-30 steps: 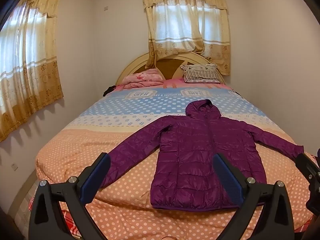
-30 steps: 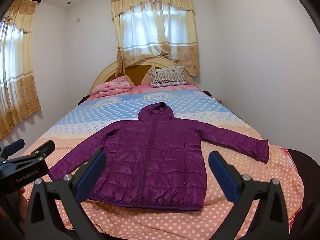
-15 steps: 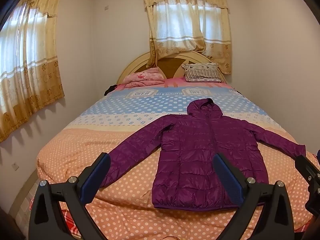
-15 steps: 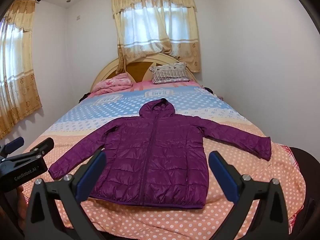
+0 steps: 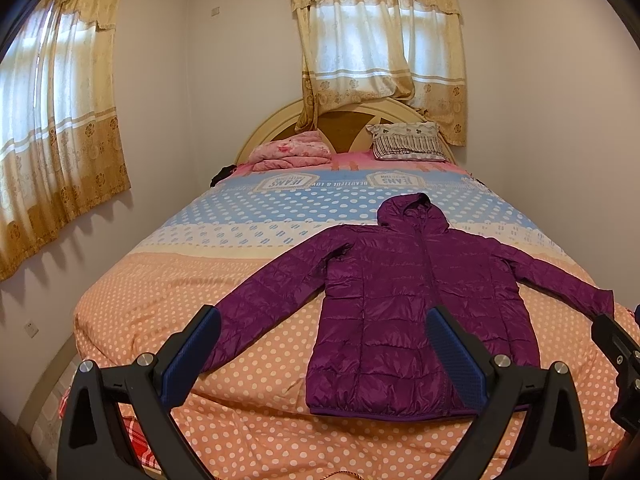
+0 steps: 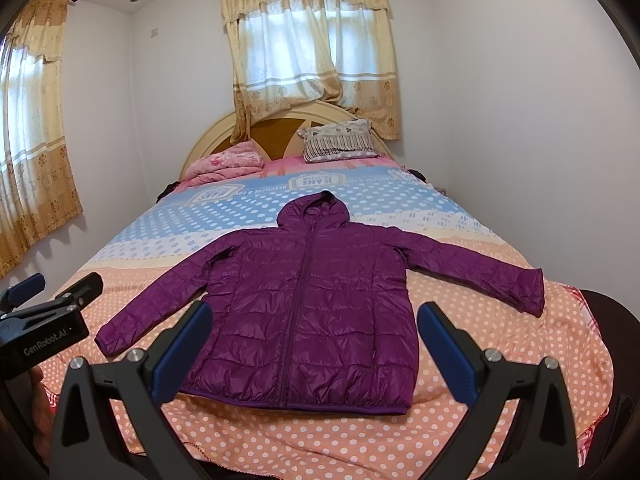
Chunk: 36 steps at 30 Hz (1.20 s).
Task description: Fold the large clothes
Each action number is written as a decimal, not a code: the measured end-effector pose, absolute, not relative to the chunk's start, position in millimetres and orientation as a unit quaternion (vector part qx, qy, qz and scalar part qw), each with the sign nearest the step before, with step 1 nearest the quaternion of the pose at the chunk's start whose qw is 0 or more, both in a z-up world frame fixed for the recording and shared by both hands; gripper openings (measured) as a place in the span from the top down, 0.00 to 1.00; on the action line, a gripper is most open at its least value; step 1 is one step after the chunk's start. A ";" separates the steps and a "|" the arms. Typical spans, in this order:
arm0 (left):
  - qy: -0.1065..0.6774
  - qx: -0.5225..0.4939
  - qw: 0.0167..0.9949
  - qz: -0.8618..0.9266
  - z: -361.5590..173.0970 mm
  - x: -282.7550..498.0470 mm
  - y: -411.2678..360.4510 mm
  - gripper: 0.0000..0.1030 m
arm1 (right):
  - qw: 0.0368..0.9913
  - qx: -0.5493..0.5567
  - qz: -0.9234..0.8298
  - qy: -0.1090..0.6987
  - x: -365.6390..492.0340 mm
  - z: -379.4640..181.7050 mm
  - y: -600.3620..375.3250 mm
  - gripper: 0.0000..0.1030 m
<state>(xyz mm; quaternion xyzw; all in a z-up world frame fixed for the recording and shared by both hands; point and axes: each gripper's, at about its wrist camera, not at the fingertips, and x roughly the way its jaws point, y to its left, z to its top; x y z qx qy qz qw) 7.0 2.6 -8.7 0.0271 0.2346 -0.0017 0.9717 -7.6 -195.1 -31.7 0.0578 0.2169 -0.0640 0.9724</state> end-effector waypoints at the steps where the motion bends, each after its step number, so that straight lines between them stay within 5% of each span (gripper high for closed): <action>1: 0.234 0.028 0.972 -0.002 -8.8 7.1 2.3 0.01 | 0.972 0.057 -0.064 0.217 -7.5 -31.8 -194.9 0.00; 36: 0.239 0.022 0.971 0.000 -9.3 8.1 6.8 0.01 | 0.970 0.059 -0.062 0.229 -3.2 -42.2 -191.4 0.00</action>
